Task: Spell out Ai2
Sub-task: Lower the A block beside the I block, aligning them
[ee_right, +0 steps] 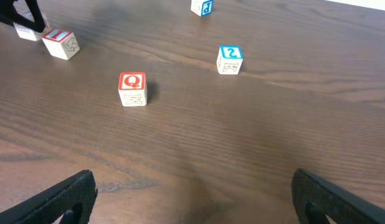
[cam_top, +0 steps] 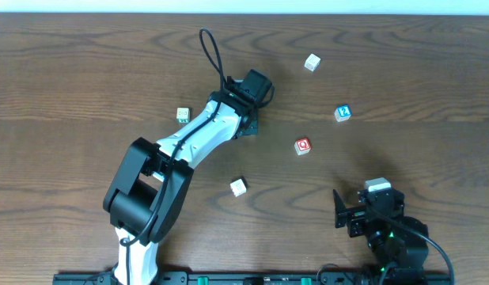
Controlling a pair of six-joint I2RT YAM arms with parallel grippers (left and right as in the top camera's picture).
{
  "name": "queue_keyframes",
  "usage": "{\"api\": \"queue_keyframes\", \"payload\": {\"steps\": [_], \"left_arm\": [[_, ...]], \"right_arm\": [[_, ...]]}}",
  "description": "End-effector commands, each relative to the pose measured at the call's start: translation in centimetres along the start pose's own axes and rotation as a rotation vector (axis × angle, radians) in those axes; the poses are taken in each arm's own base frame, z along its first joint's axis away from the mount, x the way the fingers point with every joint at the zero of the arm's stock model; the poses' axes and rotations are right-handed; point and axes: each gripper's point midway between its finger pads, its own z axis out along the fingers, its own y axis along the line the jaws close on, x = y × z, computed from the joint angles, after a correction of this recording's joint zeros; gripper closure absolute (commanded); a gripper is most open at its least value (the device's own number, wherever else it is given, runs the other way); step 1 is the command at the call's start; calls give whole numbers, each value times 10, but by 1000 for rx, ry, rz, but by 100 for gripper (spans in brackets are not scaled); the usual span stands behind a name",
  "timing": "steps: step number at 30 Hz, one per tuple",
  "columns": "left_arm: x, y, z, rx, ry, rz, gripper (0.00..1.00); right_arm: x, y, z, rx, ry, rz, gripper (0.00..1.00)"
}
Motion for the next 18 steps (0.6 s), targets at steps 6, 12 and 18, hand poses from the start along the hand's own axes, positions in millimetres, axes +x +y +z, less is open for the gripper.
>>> {"api": "queue_keyframes", "payload": {"steps": [6, 12, 18], "left_arm": [[2, 2, 6, -19, -8, -28, 94], [2, 2, 6, -19, -8, -22, 91], [2, 2, 6, -19, -8, -21, 85]], "right_arm": [[2, 1, 1, -6, 1, -8, 1], [2, 1, 1, -6, 1, -8, 1], [2, 1, 1, -6, 1, -8, 1]]}}
